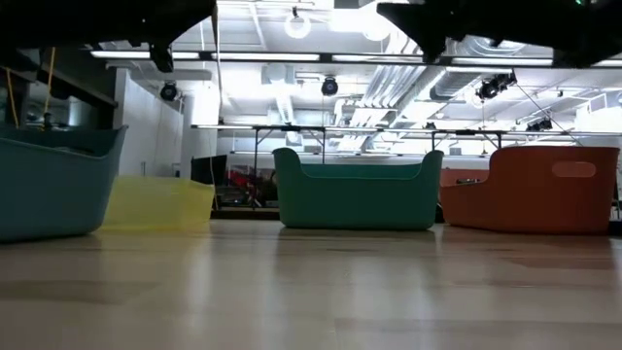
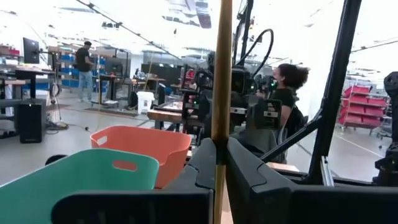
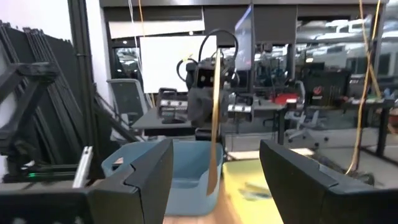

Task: Sort silverware by color (type)
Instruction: Put the gold knife into the blue bin

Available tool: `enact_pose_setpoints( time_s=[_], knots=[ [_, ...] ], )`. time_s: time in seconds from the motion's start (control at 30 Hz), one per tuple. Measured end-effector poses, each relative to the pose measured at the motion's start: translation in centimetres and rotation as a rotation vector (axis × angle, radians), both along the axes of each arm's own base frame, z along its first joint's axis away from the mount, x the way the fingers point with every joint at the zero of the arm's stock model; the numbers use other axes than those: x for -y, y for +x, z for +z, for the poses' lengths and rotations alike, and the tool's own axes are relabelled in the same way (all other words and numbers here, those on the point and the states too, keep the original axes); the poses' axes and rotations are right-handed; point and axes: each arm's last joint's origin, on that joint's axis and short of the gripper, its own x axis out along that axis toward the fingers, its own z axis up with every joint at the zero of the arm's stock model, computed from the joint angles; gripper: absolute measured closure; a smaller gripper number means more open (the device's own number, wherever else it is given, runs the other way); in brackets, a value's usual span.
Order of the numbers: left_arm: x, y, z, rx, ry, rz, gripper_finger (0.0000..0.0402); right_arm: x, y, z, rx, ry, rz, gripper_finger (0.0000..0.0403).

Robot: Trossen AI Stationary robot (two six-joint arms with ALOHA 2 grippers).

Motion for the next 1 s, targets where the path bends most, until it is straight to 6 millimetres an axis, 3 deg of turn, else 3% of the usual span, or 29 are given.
enact_pose_setpoints(
  time_s=[0.23, 0.8, 0.9, 1.0],
  knots=[
    [0.1, 0.0, 0.0, -0.005, 0.012, -0.023, 0.0401, 0.0, 1.4, 1.2, -0.054, -0.063, -0.026, 0.0179],
    [0.1, 0.1, -0.1, -0.022, 0.08, -0.024, 0.0401, 0.2, 1.6, 0.1, -0.177, -0.031, -0.086, 0.0179],
    [0.1, 0.1, -0.2, -0.023, 0.08, -0.024, 0.0401, 0.2, 1.6, 0.0, -0.187, -0.008, -0.103, 0.0196],
    [0.1, 0.1, -0.2, -0.023, 0.08, -0.024, 0.0401, 0.4, 1.6, -0.1, -0.196, 0.015, -0.129, 0.0246]
  ],
)
